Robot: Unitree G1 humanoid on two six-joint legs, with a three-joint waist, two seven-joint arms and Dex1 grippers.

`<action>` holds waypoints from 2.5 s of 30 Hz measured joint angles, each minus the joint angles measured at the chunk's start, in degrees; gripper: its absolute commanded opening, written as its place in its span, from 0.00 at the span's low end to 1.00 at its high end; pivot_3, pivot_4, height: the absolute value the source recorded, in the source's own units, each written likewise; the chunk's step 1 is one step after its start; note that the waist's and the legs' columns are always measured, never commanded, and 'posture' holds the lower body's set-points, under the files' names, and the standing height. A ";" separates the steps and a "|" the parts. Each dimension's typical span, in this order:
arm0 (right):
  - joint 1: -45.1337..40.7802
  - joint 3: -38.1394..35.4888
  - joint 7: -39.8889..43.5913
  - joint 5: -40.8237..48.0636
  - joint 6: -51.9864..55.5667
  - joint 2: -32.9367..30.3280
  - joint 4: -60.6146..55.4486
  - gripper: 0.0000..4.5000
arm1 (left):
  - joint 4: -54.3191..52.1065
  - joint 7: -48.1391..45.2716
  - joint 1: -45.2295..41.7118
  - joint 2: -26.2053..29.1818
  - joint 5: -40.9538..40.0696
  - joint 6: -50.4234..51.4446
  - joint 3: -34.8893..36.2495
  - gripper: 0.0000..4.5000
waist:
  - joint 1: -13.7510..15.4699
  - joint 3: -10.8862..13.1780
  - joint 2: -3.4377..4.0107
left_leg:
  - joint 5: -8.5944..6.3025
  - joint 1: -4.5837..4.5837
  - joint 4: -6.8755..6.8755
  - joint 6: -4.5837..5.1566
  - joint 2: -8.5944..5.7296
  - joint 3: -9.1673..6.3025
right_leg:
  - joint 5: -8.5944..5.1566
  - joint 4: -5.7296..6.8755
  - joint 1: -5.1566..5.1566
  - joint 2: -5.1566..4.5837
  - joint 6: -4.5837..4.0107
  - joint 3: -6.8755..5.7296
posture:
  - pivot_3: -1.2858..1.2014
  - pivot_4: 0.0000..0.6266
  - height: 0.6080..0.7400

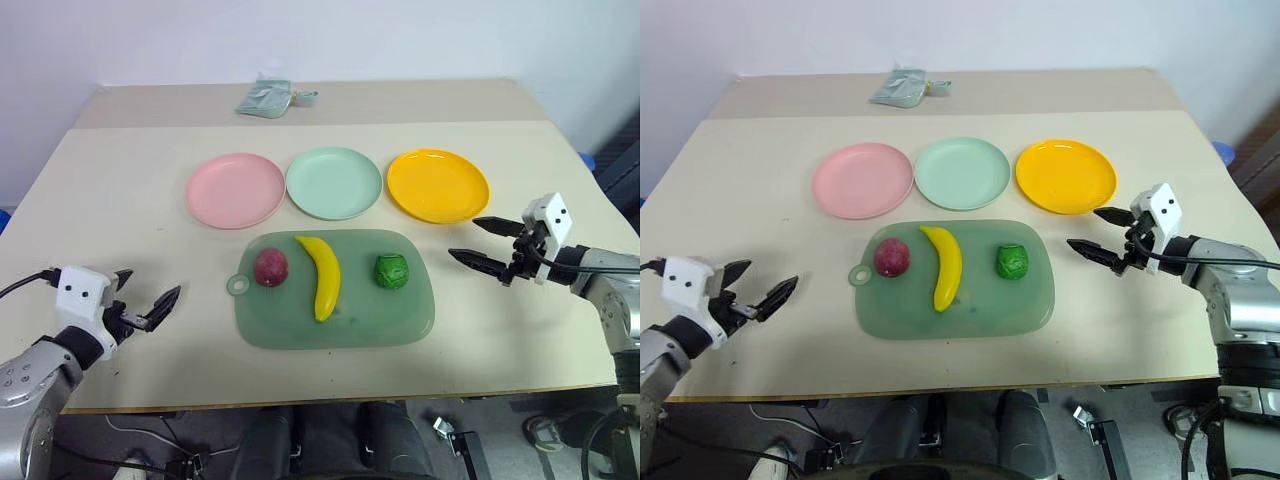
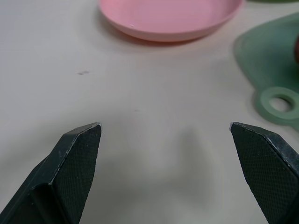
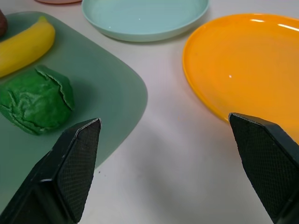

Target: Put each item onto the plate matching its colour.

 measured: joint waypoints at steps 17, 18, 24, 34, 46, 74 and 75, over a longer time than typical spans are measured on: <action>-1.26 0.57 -5.08 -1.72 -0.42 3.87 -1.37 0.99 | -0.93 2.28 -3.94 -0.72 -0.73 1.33 -1.01 1.00 | 0.17 0.00 0.01 | 0.02 0.00 -0.01 -0.01 -0.02 -0.01 | 0.02 0.02 0.00 0.01 0.03 -0.03 | 0.52 0.24 1.00; -0.76 0.32 -5.63 -1.67 -0.42 3.85 -2.48 0.99 | -0.60 2.20 -4.96 -0.71 -0.78 1.33 -1.28 1.00 | 0.15 -0.01 0.01 | 0.02 0.00 0.00 -0.01 -0.03 0.00 | 0.02 0.02 0.01 0.01 0.03 -0.03 | 0.52 0.24 1.00; 4.10 -2.83 -8.90 -0.55 1.29 3.86 -9.00 0.99 | 4.04 0.56 -12.36 -0.35 -0.71 1.57 -5.86 1.00 | 0.08 -0.02 0.04 | 0.03 0.00 0.00 -0.02 -0.05 0.00 | 0.02 0.04 0.01 0.06 0.04 -0.03 | 0.52 0.24 1.00; 9.53 -6.02 -9.48 4.59 7.85 3.72 -16.83 0.99 | 6.70 -4.46 -18.57 -0.32 -4.53 3.56 -8.98 1.00 | 0.19 -0.03 0.02 | 0.05 0.01 0.01 -0.02 -0.03 0.00 | 0.02 0.07 0.02 0.15 0.05 -0.03 | 0.52 0.24 1.00; 16.24 -5.17 -7.70 11.17 15.12 2.32 -35.69 0.99 | 9.45 -15.20 -30.04 2.37 -1.15 3.15 -27.39 1.00 | 1.38 -0.02 0.02 | 0.05 0.00 0.18 0.01 -0.03 -0.03 | 0.02 0.11 0.09 0.32 0.05 -0.04 | 0.52 0.24 1.00; 10.10 6.44 -17.30 9.35 13.38 12.01 -39.36 1.00 | 46.01 20.14 -57.00 -15.61 17.72 2.04 -23.40 0.56 | 1.50 0.06 -0.18 | -0.01 -0.13 0.53 0.17 -0.07 -0.12 | 0.04 0.28 0.19 0.44 0.15 -0.18 | 0.52 0.24 1.00; 10.00 7.03 -17.31 9.04 13.24 12.27 -39.35 1.00 | 47.25 20.48 -57.53 -15.80 18.05 2.36 -23.43 0.56 | 1.45 0.06 -0.20 | -0.01 -0.13 0.53 0.17 -0.07 -0.12 | 0.04 0.27 0.19 0.44 0.16 -0.18 | 0.52 0.24 1.00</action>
